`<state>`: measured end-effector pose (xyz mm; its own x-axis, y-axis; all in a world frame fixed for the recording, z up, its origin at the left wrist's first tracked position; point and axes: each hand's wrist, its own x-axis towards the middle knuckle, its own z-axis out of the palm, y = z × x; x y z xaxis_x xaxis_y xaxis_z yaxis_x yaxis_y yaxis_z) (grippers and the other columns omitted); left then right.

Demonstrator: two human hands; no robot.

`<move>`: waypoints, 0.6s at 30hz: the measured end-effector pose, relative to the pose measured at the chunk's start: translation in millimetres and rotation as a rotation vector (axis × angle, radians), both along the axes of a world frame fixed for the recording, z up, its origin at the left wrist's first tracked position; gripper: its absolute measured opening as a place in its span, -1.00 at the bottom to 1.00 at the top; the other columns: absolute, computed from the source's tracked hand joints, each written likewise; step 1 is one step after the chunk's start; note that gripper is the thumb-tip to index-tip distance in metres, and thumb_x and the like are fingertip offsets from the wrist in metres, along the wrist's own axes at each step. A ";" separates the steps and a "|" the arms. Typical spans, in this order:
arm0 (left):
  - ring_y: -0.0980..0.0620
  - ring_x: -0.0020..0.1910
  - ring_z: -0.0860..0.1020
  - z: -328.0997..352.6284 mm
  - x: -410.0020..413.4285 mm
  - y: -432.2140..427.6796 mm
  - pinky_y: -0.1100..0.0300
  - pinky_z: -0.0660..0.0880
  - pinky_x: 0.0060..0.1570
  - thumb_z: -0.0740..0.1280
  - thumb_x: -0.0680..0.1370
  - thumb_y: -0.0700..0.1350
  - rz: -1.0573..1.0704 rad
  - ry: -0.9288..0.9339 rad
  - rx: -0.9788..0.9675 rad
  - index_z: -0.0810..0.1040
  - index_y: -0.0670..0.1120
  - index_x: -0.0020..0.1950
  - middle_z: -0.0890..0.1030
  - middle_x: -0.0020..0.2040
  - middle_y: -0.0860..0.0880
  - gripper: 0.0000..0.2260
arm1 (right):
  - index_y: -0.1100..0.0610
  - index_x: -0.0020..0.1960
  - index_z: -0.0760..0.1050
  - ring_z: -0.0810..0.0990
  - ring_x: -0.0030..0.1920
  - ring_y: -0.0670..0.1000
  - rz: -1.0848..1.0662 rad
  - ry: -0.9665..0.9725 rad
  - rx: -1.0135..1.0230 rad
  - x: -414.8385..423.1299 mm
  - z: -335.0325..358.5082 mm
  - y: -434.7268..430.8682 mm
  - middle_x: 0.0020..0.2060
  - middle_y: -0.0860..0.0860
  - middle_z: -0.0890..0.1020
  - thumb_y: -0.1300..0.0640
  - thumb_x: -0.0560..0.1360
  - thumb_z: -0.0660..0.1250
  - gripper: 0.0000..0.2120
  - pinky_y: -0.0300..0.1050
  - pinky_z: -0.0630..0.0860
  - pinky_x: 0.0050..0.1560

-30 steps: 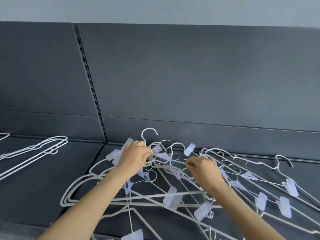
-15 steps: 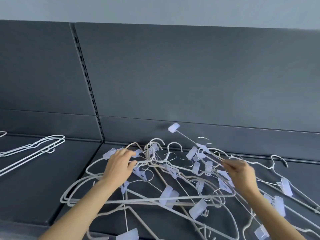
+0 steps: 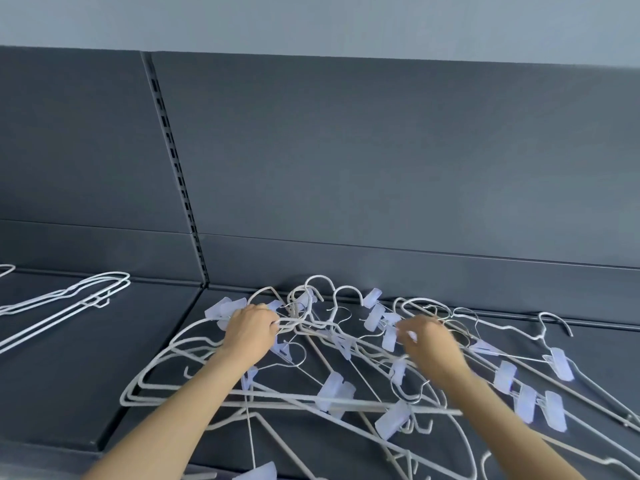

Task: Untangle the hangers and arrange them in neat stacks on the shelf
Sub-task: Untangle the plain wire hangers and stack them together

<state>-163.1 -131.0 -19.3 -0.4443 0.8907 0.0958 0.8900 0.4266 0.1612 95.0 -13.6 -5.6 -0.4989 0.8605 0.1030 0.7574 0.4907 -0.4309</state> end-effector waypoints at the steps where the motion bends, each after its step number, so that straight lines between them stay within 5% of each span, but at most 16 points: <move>1: -0.04 -0.15 0.45 4.3 0.7 0.4 0.18 0.25 -0.17 0.12 0.60 -0.13 0.009 -0.012 0.047 0.55 -0.15 -0.06 0.46 -0.18 -0.01 -0.77 | 0.18 0.06 0.58 0.54 0.06 0.12 0.055 -0.005 -0.050 -10.7 3.4 -5.6 0.05 0.07 0.59 0.16 0.52 0.20 -0.77 -0.05 0.46 0.08; 3: -0.06 -0.24 0.42 16.2 0.3 0.3 0.14 0.25 -0.25 0.08 0.61 -0.12 0.022 -0.048 0.130 0.45 -0.12 -0.11 0.46 -0.24 -0.03 -0.80 | 0.12 -0.22 0.55 0.50 -0.12 0.13 0.130 -0.049 -0.124 -26.7 7.9 -12.8 -0.22 0.04 0.55 0.16 0.54 0.15 -0.75 -0.03 0.44 -0.05; 5: -0.11 -0.24 0.47 24.4 -4.8 -1.3 0.12 0.28 -0.29 0.07 0.61 -0.13 0.009 -0.076 0.139 0.41 -0.11 -0.14 0.51 -0.25 -0.08 -0.81 | 0.06 -0.45 0.31 0.35 -0.29 0.10 0.155 -0.102 -0.176 -35.5 6.7 -15.2 -0.45 -0.01 0.37 0.16 0.54 0.10 -0.63 -0.04 0.38 -0.20; 9: -0.06 -0.29 0.45 17.5 -13.9 -11.0 0.14 0.24 -0.36 0.12 0.59 -0.14 0.027 -0.146 0.080 0.48 -0.10 -0.18 0.53 -0.28 -0.07 -0.79 | 0.13 -0.17 0.42 0.43 -0.24 0.06 0.154 -0.249 -0.214 -47.1 -1.1 -27.4 -0.28 0.01 0.47 -0.05 0.53 0.16 -0.74 -0.11 0.40 -0.17; 12: -0.04 -0.33 0.36 3.8 -14.2 -16.9 0.13 0.20 -0.36 0.17 0.55 -0.18 0.014 -0.190 0.000 0.28 -0.05 -0.40 0.40 -0.35 -0.07 -0.70 | 0.15 -0.16 0.41 0.45 -0.25 0.07 0.099 -0.263 -0.211 -53.3 -9.2 -33.9 -0.25 0.03 0.48 0.11 0.51 0.18 -0.87 -0.14 0.39 -0.23; 18: -0.07 -0.21 0.52 21.4 -16.9 -14.5 0.10 0.39 -0.23 0.16 0.59 -0.13 -0.029 -0.151 0.202 0.53 -0.16 -0.11 0.60 -0.21 -0.11 -0.80 | 0.15 -0.47 0.24 0.25 -0.47 -0.03 0.101 -0.023 -0.234 -46.9 11.9 -20.0 -0.52 -0.02 0.32 0.22 0.48 0.21 -0.64 -0.17 0.23 -0.43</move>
